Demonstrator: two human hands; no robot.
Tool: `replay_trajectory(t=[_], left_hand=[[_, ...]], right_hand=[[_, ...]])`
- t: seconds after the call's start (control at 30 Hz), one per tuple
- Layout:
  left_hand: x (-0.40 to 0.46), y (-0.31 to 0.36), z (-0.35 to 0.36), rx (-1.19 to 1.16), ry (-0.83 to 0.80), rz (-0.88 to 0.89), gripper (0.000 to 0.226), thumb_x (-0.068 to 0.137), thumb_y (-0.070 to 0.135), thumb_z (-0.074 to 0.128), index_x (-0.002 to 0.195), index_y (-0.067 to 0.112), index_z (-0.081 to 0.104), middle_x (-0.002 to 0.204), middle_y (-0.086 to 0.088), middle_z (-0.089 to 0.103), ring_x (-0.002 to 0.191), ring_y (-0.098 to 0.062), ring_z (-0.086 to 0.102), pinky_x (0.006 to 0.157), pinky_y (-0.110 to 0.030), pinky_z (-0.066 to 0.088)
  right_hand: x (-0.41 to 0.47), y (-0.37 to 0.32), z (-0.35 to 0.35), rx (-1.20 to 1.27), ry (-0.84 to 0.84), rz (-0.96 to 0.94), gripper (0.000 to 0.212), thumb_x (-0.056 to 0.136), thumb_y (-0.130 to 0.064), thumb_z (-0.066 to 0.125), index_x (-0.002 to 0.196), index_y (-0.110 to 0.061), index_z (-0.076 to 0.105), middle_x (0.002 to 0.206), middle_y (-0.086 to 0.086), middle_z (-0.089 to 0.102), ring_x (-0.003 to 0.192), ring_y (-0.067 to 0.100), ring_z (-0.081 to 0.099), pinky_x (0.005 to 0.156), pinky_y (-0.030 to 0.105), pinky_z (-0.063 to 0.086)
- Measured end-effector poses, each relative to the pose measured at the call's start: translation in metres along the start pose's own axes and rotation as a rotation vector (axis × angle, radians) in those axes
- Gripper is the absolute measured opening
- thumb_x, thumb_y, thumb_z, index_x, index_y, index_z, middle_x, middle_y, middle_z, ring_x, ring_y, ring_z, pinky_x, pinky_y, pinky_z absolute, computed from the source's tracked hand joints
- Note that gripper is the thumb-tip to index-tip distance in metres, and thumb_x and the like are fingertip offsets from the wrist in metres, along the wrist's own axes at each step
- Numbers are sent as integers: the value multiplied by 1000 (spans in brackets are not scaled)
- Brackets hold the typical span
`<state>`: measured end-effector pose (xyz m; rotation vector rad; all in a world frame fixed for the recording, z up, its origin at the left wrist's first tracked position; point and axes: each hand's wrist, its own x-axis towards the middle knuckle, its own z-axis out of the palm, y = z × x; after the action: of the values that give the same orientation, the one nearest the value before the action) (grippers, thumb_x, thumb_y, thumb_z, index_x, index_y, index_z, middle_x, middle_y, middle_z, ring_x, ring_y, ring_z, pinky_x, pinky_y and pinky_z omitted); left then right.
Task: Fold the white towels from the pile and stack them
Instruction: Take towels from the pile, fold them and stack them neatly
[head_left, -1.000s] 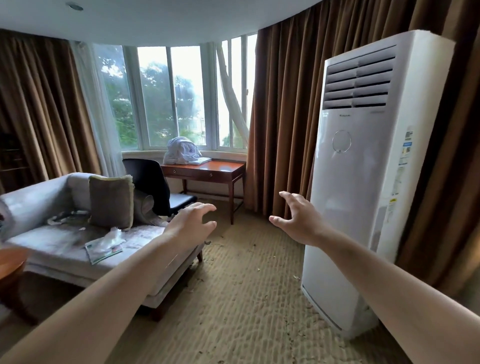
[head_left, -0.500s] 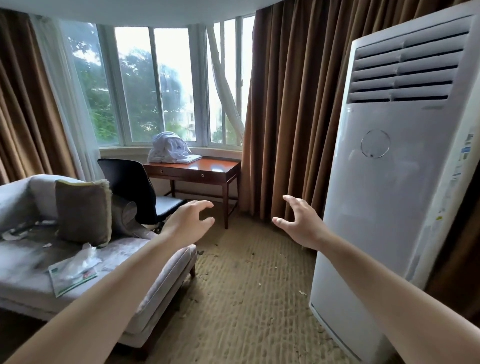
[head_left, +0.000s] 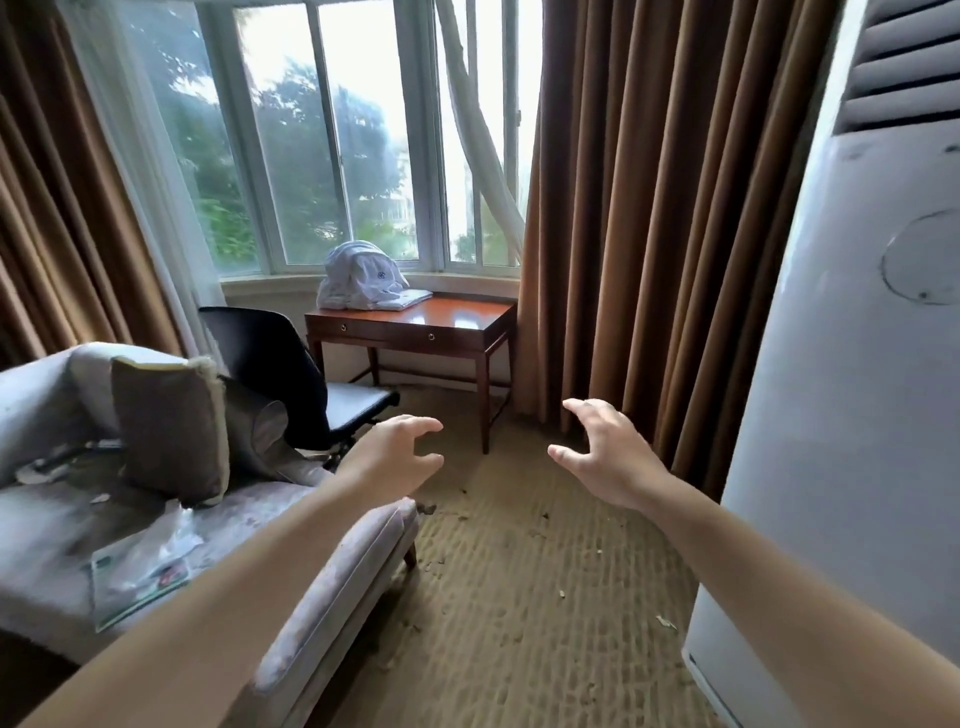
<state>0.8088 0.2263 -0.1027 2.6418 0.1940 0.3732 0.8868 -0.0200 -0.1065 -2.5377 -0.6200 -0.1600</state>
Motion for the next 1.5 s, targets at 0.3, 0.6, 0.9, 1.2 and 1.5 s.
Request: replay_trajectory(t=[0.3, 0.6, 0.9, 1.2, 1.5], left_hand=[[185, -9, 33, 100, 16, -72, 46, 89, 28, 62, 135, 26, 55, 133, 3, 57, 111, -16, 58, 88, -25, 46], [324, -62, 60, 140, -8, -119, 47, 89, 31, 60, 135, 27, 54, 139, 5, 52, 124, -13, 49, 100, -30, 43], [494, -145, 64, 228, -37, -69, 51, 90, 30, 58, 140, 25, 48, 143, 6, 48, 129, -14, 46, 101, -26, 39], [655, -213, 28, 207, 3, -96, 48, 90, 29, 57, 138, 27, 50, 143, 6, 47, 131, -14, 44, 105, -34, 40], [760, -267, 40, 59, 93, -75, 46, 89, 24, 62, 135, 19, 54, 139, 0, 53, 127, -15, 48, 105, -29, 38]], right_hand=[[202, 57, 8, -16, -57, -61, 66, 93, -43, 54, 150, -23, 27, 156, 2, 24, 145, 19, 18, 117, 39, 22], [354, 85, 47, -28, -120, -42, 70, 92, -43, 55, 151, -24, 22, 156, 2, 24, 144, 20, 20, 116, 39, 22], [532, 81, 104, -54, -114, -5, 70, 92, -43, 55, 151, -24, 22, 156, 3, 23, 144, 22, 20, 115, 41, 26], [698, 48, 125, -90, -55, -51, 68, 91, -43, 56, 150, -23, 26, 152, 1, 29, 141, 21, 25, 113, 39, 25], [827, 45, 164, 20, -60, -130, 67, 92, -41, 57, 149, -23, 27, 152, 1, 30, 141, 20, 26, 115, 41, 26]])
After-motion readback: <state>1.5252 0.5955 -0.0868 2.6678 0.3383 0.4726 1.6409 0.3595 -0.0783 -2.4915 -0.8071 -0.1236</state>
